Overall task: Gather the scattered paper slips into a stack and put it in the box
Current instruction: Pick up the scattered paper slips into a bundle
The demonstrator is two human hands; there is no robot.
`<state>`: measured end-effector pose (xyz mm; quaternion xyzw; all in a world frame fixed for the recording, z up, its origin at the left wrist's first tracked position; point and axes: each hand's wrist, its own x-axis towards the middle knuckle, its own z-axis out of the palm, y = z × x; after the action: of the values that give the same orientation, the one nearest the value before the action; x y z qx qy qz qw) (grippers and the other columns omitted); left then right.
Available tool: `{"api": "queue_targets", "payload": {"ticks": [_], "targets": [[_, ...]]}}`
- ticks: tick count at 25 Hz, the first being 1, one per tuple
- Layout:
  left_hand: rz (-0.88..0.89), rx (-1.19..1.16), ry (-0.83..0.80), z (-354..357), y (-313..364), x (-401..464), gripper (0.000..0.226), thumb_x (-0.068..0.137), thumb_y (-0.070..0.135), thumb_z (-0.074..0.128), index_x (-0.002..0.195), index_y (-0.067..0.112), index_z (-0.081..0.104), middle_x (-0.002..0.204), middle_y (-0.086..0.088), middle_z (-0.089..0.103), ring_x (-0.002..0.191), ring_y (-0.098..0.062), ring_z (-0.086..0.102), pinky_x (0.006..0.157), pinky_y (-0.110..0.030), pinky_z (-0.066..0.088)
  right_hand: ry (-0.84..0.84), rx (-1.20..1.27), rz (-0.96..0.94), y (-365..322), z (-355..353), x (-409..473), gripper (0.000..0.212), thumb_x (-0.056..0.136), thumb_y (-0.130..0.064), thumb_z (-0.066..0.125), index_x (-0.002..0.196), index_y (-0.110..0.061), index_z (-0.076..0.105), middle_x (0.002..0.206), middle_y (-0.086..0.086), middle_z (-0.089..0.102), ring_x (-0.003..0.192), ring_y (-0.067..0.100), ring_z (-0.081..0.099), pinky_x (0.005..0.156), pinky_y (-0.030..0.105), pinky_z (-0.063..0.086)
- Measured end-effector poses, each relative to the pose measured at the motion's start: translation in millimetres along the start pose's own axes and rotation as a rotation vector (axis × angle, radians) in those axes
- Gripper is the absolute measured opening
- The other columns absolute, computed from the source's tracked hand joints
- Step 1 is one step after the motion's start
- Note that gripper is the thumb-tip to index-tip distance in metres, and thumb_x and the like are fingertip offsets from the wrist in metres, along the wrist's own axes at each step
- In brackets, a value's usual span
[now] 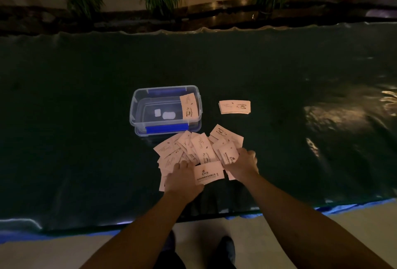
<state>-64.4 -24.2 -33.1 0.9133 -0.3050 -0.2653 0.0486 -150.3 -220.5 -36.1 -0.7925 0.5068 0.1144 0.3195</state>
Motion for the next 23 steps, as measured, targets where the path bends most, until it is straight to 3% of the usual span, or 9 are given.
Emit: {"api": "queue_targets", "payload": {"ticks": [6, 9, 11, 15, 19, 23], "targets": [[0.019, -0.140, -0.036, -1.3, -7.6, -1.6, 0.090, 0.077, 0.039, 0.080, 0.153, 0.031, 0.032, 0.149, 0.000, 0.043, 0.132, -0.021, 0.042, 0.105, -0.046, 0.048, -0.020, -0.024, -0.025, -17.0, 1.8, 0.2, 0.073, 0.084, -0.035, 0.084, 0.147, -0.020, 0.050, 0.140, 0.012, 0.054, 0.129, 0.033, 0.054, 0.096, 0.048, 0.056], [0.020, -0.165, -0.050, -0.3, -8.2, -0.5, 0.093, 0.075, 0.030, 0.080, 0.154, 0.030, 0.032, 0.149, -0.001, 0.043, 0.133, -0.022, 0.041, 0.109, -0.047, 0.046, -0.023, 0.075, 0.016, -17.0, -4.3, 3.5, 0.055, 0.100, -0.027, 0.067, 0.149, -0.015, 0.046, 0.144, 0.017, 0.048, 0.117, 0.033, 0.061, 0.090, 0.042, 0.059], [0.030, -0.151, -0.052, 0.5, -6.9, 1.8, 0.093, 0.076, 0.029, 0.080, 0.155, 0.028, 0.031, 0.151, -0.001, 0.042, 0.136, -0.023, 0.039, 0.112, -0.048, 0.044, 0.026, 0.156, 0.017, -12.6, -13.0, 8.2, 0.043, 0.104, -0.019, 0.056, 0.145, -0.009, 0.048, 0.143, 0.020, 0.051, 0.115, 0.035, 0.062, 0.083, 0.037, 0.053], [0.034, -0.223, -0.041, -1.3, 0.3, 6.9, 0.092, 0.078, 0.020, 0.081, 0.155, 0.029, 0.030, 0.160, 0.000, 0.034, 0.147, -0.025, 0.031, 0.118, -0.053, 0.039, 0.010, 0.278, -0.028, -6.5, -33.8, 5.3, 0.042, 0.107, -0.020, 0.049, 0.149, -0.016, 0.048, 0.144, 0.013, 0.054, 0.107, 0.024, 0.064, 0.069, 0.032, 0.055], [0.046, -0.369, 0.050, -2.4, 8.3, 6.6, 0.076, 0.081, 0.011, 0.075, 0.145, 0.031, 0.039, 0.155, 0.001, 0.035, 0.144, -0.022, 0.036, 0.118, -0.049, 0.040, -0.210, 0.166, -0.279, 2.4, -35.8, -6.6, 0.046, 0.107, -0.024, 0.052, 0.153, -0.017, 0.051, 0.152, 0.009, 0.049, 0.130, 0.028, 0.056, 0.097, 0.042, 0.055], [-0.010, -0.566, 0.142, -3.3, 14.7, 4.2, 0.060, 0.088, 0.024, 0.075, 0.140, 0.027, 0.047, 0.144, 0.001, 0.045, 0.132, -0.019, 0.046, 0.113, -0.042, 0.043, -0.252, -0.034, -0.432, 2.7, -21.6, -15.8, 0.043, 0.104, -0.026, 0.059, 0.146, -0.019, 0.058, 0.149, 0.007, 0.056, 0.137, 0.026, 0.053, 0.112, 0.039, 0.044]]}}
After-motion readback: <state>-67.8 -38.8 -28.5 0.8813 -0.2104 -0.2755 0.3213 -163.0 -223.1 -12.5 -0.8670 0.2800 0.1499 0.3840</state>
